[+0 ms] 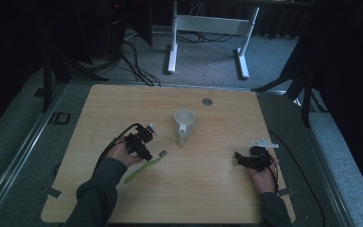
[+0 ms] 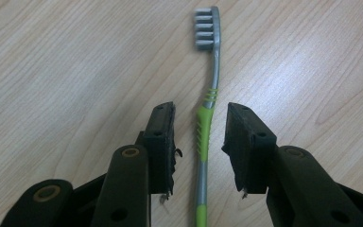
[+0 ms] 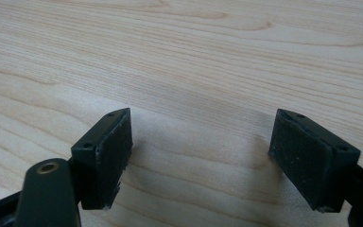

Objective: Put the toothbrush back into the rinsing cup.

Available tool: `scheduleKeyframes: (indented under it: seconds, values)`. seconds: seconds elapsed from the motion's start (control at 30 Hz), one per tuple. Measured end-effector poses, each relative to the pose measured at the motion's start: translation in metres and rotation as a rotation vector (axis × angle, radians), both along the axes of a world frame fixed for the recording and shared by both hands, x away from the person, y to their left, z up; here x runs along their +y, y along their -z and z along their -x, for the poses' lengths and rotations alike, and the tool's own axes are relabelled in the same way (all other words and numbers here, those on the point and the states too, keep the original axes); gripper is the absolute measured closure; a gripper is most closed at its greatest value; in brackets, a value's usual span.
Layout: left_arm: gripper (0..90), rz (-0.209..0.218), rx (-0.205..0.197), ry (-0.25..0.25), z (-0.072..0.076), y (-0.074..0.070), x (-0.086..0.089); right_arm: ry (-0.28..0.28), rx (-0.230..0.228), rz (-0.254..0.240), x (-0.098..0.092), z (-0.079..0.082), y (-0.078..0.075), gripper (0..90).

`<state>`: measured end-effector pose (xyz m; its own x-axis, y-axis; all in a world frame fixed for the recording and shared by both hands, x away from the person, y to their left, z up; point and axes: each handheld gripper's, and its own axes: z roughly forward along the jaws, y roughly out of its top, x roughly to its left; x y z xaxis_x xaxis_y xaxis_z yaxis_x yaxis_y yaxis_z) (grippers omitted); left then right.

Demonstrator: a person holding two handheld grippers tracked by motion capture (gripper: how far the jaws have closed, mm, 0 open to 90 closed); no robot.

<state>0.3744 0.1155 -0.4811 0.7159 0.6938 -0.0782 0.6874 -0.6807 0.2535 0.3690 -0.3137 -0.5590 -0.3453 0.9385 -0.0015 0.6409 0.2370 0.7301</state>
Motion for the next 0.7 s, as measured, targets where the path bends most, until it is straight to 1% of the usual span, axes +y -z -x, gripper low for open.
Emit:
scheduleKeyframes:
  seconds: [0.23,0.7]
  values:
    - [63.0,-0.007,0.008,0.002,-0.0016,0.0024,-0.0011,0.000,0.000,0.000,0.0000,0.0000,0.0000,21.6]
    - [63.7,-0.016,0.042,0.010,-0.0034,0.0075,-0.0053,0.000,0.000,0.000,0.0000,0.0000,0.0000,21.6]
